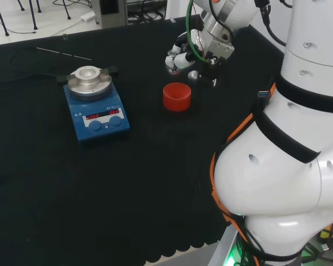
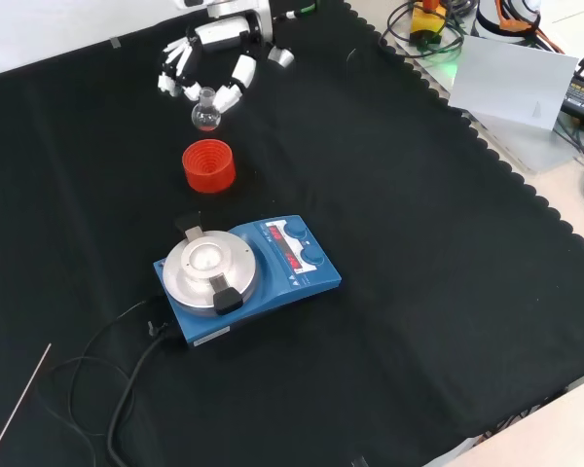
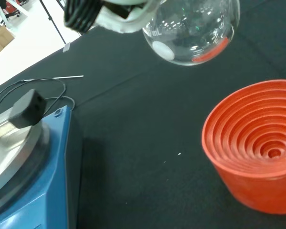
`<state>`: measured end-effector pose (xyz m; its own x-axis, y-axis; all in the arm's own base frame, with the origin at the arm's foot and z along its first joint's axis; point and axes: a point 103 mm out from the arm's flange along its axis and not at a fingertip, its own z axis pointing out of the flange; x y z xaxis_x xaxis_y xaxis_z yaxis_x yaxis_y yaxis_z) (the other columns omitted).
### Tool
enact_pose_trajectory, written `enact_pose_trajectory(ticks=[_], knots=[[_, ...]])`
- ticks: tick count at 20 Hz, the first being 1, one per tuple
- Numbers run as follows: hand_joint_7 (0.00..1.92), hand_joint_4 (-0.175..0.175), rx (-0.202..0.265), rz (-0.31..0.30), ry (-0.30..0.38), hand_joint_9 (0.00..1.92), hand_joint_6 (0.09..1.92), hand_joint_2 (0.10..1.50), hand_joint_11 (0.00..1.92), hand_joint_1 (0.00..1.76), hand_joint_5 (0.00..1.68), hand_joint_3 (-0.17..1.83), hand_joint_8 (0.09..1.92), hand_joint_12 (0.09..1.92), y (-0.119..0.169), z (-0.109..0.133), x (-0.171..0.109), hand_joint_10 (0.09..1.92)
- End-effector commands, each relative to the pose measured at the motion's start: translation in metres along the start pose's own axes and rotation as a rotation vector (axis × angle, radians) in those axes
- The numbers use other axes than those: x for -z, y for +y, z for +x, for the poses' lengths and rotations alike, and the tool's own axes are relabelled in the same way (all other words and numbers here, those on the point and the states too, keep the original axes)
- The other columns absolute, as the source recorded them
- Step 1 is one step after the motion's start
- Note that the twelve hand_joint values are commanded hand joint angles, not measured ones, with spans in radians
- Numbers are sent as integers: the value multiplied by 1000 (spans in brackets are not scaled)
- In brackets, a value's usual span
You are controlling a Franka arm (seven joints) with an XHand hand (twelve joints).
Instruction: Place the round-bottom flask on the heater.
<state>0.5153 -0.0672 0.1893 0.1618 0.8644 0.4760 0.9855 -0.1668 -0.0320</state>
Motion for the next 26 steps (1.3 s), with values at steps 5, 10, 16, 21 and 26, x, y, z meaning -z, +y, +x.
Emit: enact_pose_trajectory(ticks=[5,10,16,21,26], knots=[[451,67,31,35,-10,624,1217,733,174,1067,995,805,557,1335,-15,23,6,537],[451,66,80,59,-25,624,1216,729,176,1068,997,808,557,1334,-7,48,4,537],[451,62,133,83,-39,625,1208,719,179,1073,1005,820,556,1333,3,82,-4,536],[451,59,172,107,-47,626,1204,714,179,1076,1010,826,557,1332,16,112,-17,536],[455,57,211,127,-40,626,1202,711,180,1077,1012,829,558,1332,29,139,-32,536]])
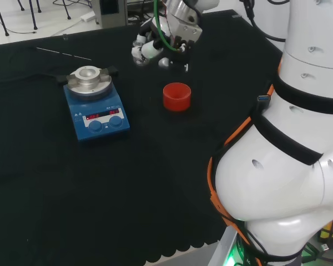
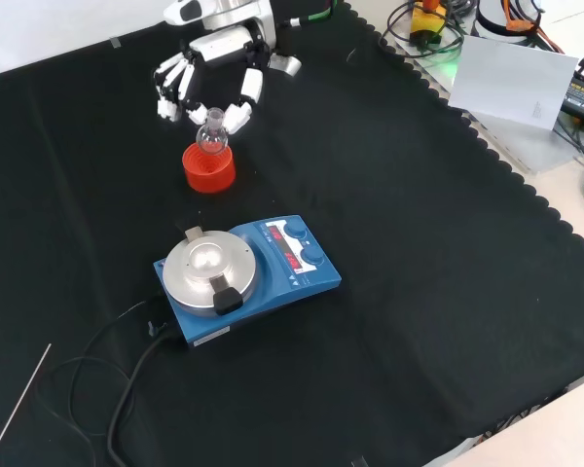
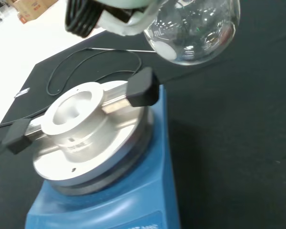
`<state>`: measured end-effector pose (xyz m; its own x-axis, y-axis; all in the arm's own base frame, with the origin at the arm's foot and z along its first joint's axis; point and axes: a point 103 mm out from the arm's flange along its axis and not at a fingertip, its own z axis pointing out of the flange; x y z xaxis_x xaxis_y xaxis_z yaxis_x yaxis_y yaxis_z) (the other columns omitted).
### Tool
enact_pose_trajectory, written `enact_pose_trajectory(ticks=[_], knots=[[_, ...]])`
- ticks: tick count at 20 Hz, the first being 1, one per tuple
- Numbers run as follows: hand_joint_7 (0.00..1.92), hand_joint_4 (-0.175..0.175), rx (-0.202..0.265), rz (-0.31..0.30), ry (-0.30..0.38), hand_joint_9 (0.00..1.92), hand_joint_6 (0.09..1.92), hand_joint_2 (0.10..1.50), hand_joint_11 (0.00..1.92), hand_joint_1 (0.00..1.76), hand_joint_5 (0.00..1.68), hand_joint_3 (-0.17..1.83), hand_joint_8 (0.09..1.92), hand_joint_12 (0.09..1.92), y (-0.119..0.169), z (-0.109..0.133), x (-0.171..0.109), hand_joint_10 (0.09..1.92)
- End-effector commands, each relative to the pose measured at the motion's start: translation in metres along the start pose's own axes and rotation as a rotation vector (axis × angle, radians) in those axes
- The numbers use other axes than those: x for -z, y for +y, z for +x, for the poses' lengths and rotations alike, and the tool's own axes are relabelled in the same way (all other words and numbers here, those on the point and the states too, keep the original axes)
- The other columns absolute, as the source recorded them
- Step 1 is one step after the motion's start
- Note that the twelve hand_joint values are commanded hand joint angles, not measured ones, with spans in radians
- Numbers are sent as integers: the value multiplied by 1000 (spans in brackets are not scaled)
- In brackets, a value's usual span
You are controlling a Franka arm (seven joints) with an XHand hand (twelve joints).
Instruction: Place the round-bottom flask on the heater.
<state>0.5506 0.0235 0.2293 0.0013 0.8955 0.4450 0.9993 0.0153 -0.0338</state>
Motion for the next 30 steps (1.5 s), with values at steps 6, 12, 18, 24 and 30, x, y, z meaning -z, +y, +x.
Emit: enact_pose_trajectory(ticks=[6,12,18,24,30], knots=[[458,55,90,63,1,625,1199,708,181,1079,1015,833,559,1332,32,58,-32,535],[459,53,116,87,-5,626,1197,705,181,1080,1017,836,559,1332,45,80,-47,536],[459,52,136,104,0,627,1196,703,182,1081,1019,839,559,1332,58,91,-54,536],[460,51,141,108,16,626,1196,701,183,1082,1019,842,559,1332,69,94,-58,535],[460,50,141,118,10,626,1196,700,183,1082,1020,844,559,1332,79,94,-65,535]])
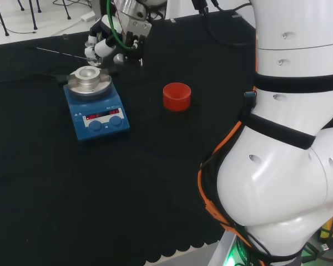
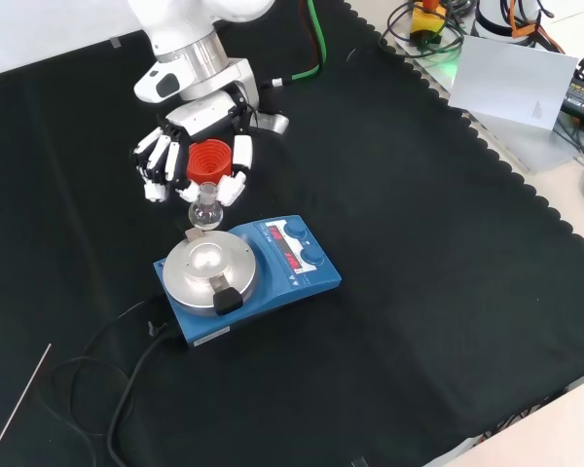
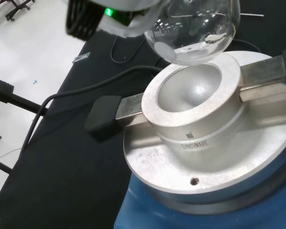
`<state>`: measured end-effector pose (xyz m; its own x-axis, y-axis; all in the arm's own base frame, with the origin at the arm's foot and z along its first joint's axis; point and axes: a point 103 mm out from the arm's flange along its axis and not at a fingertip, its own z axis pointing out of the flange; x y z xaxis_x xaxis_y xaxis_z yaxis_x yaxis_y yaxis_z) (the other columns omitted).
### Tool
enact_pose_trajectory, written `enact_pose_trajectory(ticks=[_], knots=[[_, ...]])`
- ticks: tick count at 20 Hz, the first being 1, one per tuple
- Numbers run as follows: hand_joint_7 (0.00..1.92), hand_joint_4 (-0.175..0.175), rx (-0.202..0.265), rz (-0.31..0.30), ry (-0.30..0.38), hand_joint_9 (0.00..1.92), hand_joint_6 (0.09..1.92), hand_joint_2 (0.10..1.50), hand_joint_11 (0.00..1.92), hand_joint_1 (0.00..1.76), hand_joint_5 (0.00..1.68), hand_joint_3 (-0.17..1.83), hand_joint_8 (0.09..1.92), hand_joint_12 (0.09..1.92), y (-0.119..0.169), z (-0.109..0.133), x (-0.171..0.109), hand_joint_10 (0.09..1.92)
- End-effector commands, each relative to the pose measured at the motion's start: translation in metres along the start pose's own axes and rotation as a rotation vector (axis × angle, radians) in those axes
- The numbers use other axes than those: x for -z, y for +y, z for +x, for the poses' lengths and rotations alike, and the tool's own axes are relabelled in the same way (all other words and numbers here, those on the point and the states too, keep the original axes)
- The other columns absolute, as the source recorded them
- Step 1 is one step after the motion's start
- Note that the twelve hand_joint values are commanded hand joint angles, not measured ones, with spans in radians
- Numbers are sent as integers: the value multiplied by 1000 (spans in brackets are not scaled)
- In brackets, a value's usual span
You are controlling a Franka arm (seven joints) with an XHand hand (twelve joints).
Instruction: Place the round-bottom flask on the heater.
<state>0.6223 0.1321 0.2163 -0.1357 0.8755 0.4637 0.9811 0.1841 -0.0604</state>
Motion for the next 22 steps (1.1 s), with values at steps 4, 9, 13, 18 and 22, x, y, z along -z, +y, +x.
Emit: enact_pose_trajectory(ticks=[4,9,13,18,22], knots=[[460,50,7,24,-7,626,1196,699,184,1083,1021,845,559,1332,12,1,-11,535],[461,49,10,34,-9,627,1196,699,184,1083,1021,846,559,1332,17,2,-16,536],[462,49,12,36,-12,628,1196,698,185,1083,1021,847,559,1331,20,4,-18,536],[462,49,13,42,-15,628,1196,698,185,1083,1021,848,559,1331,21,5,-22,536],[462,49,18,45,-17,628,1197,697,185,1083,1021,849,559,1331,21,6,-24,536]])
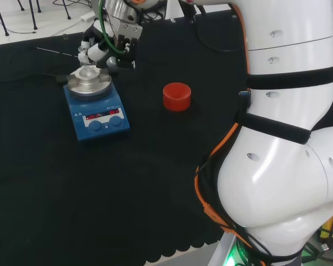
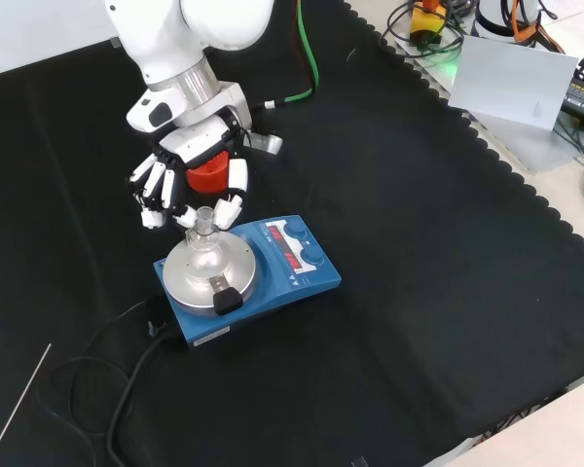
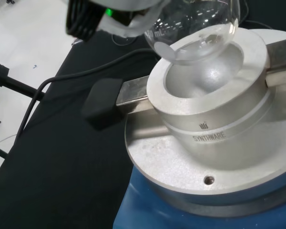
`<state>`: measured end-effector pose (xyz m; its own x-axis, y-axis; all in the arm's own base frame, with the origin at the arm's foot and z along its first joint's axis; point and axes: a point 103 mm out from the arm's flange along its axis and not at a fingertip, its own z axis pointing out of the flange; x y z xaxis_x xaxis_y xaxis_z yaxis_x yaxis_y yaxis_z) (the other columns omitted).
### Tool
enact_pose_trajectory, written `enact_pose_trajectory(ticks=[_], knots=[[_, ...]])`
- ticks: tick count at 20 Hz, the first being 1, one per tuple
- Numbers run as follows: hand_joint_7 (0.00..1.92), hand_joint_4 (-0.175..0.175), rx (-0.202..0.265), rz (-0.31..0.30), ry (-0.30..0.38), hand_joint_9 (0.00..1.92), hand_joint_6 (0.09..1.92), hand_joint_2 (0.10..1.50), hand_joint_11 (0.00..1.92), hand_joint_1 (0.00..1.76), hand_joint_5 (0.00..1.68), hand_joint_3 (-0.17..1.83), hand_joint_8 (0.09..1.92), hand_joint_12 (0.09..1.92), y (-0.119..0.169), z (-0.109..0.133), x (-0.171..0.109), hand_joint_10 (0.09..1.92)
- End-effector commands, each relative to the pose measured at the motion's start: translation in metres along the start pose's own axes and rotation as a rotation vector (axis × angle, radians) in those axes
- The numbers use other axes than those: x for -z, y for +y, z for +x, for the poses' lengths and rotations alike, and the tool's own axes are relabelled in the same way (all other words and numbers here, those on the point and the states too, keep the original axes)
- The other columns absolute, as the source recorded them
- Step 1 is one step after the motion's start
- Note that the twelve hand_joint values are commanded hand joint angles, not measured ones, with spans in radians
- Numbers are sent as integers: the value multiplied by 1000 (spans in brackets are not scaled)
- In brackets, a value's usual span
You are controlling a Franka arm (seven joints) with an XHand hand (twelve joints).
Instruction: Place the round-bottom flask on the heater.
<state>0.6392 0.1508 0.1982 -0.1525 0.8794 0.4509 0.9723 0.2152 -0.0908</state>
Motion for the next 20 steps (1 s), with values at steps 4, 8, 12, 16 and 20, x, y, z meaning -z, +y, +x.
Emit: enact_pose_trajectory(ticks=[4,8,12,16,20], knots=[[462,49,4,7,-2,629,1198,697,186,1083,1021,851,559,1331,-1,2,-4,536],[462,49,4,14,-9,629,1199,696,186,1083,1021,851,559,1331,-1,4,-8,536],[462,49,8,19,-6,629,1199,696,186,1083,1021,852,559,1331,0,5,-11,536],[463,49,4,26,-6,629,1200,696,186,1083,1020,853,559,1330,3,4,-17,536],[463,49,0,28,-6,628,1200,695,186,1083,1020,854,559,1330,4,2,-18,535]])
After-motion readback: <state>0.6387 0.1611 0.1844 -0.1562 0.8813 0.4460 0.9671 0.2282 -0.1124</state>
